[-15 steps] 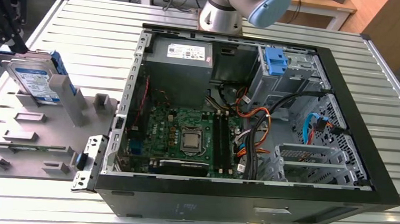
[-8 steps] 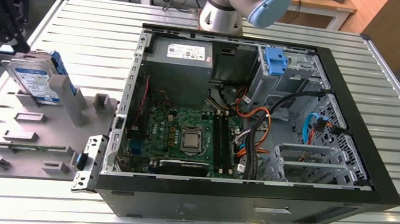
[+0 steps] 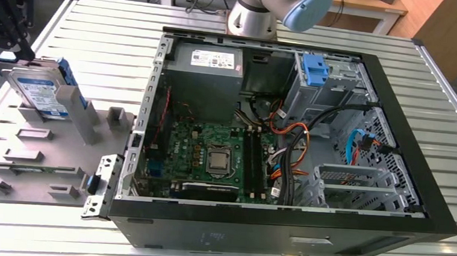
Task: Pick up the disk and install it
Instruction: 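Pick up the disk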
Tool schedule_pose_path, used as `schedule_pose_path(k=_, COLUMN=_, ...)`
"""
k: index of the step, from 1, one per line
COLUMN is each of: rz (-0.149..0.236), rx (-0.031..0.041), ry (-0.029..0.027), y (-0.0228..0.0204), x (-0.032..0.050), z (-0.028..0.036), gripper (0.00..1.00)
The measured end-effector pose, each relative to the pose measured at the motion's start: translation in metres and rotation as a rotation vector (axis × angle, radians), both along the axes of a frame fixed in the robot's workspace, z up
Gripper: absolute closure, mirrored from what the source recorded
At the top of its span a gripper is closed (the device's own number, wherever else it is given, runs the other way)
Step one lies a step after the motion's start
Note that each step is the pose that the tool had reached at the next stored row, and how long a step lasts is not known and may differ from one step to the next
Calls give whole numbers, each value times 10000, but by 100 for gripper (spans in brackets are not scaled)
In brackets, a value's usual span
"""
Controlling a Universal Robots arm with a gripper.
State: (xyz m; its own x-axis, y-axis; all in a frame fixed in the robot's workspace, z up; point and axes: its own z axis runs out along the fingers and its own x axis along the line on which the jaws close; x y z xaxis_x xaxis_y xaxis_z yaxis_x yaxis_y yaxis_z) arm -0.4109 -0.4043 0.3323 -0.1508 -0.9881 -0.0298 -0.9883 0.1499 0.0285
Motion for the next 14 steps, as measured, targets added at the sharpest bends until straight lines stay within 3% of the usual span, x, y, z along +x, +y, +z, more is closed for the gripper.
schedule_pose_path(k=9, rz=0, rx=0, ry=0, y=0, x=0, z=-2, gripper=89)
schedule_pose_path(k=14, rz=0, rx=0, ry=0, y=0, x=0, z=-3, gripper=71)
